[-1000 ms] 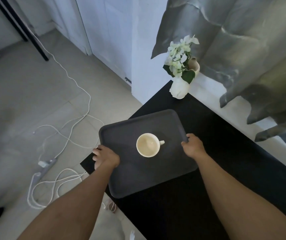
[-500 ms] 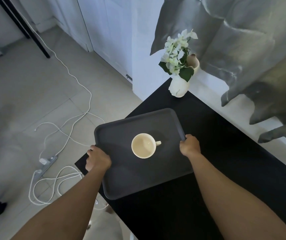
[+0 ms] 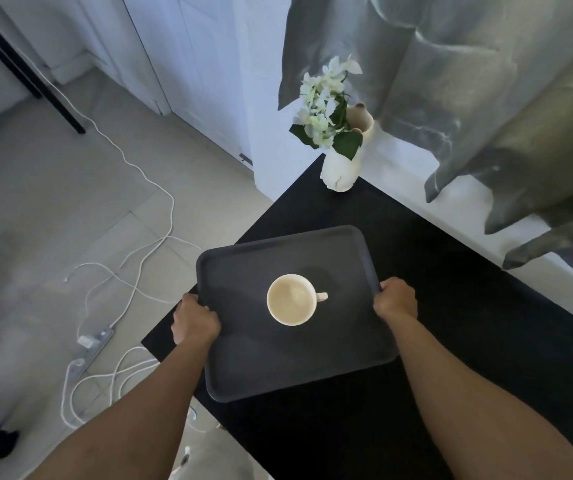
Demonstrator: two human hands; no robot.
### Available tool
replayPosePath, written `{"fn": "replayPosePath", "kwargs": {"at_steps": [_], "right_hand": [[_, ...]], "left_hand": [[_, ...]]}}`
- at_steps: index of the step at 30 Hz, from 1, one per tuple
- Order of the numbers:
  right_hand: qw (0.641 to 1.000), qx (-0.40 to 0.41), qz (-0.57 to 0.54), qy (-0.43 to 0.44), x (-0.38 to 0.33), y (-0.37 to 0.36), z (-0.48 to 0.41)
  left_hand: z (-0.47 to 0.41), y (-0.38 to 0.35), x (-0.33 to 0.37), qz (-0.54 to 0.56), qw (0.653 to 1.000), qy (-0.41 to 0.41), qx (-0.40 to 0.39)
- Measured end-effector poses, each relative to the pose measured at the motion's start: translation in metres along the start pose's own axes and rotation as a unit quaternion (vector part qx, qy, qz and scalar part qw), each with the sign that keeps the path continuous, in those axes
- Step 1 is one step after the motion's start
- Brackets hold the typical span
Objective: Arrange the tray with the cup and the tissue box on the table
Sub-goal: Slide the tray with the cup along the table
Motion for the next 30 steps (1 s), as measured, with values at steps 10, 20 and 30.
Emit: {"fn": "replayPosePath", "kwargs": {"at_steps": [10,20,30], "right_hand": [[0.996,0.019,-0.068,-0.051,0.058,0.037,0.009],[0.98,0.04,-0.159,-0.114,0.122,0.062,0.022],[0.961,0.058,-0.209,-0.17,0.163,0.07,0.017]], "left_hand": [[0.018,-0.019,0.053,-0.034,0.995,-0.09,-0.026],[0.04,-0.043,0.129,-0.068,0.974,-0.206,-0.059],[0.052,-0.075,0.189,-0.089,0.954,-0.27,-0.093]]}}
Point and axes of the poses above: each hand's wrist, its own z-axis away from the middle knuckle, its own y-axis out of the back of the hand, x = y × z, the point moved 1 cm from there along -z, towards the middle knuckle, and after that the axes turned 6 degrees about y, right-handed, at the moved point
